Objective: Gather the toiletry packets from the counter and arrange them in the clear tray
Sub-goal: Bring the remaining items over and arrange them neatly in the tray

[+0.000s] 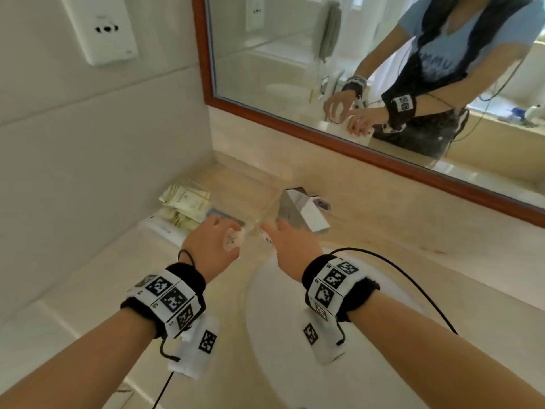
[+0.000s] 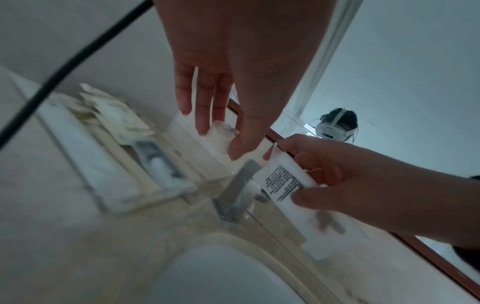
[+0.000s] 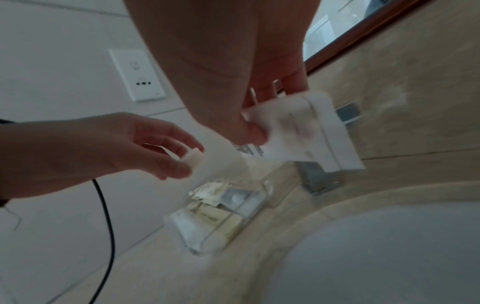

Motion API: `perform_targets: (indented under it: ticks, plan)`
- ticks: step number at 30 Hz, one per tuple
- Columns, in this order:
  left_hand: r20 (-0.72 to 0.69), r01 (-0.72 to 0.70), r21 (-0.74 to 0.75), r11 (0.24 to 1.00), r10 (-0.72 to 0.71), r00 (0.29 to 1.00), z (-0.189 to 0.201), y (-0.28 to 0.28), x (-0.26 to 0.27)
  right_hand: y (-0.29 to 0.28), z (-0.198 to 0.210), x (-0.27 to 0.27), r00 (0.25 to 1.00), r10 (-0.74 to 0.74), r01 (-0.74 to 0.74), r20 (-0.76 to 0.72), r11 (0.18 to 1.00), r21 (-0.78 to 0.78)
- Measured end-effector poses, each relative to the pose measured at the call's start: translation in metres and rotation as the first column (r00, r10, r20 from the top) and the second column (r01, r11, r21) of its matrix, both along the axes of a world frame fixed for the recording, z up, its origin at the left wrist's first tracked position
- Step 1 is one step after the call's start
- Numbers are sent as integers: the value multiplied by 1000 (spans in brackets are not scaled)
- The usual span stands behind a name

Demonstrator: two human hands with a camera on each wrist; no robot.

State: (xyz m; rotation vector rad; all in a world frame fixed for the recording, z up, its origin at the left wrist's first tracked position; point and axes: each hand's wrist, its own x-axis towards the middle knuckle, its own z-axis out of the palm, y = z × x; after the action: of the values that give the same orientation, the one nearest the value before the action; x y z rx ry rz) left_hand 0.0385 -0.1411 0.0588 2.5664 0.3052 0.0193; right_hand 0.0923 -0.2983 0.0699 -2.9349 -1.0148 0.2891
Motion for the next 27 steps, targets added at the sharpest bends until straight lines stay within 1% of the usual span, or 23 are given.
perform_targets:
  ticks: [2,6,12,15,21,24,27]
  plan:
    - [-18,-37,-2,999,37,999,-3,35,-2,36,0,6,999,37,-37,-35,999,-1]
    - [-43,-99,-17,995,98,994,-14,100,3,100,-4,21,995,82,-83,-52,996,-14]
    - [-66,-167,-55,985,163,984,-33,164,19,153,-19,49,993,70,-77,-94,994,-78]
    - [-89,-175,-72,982,169,982,-43,181,27,171,-35,63,992,50,-63,-113,991,-117]
    - [-117,-151,-116,982,137,984,-60,195,41,182,-56,80,979,-116,83,-167,978,-193]
    - [-106,-131,-132,983,117,987,-65,197,50,183,-57,83,982,-154,120,-109,955,-271]
    - [-84,-105,-164,981,92,992,-69,196,57,183,-56,86,993,-116,95,-29,915,-391]
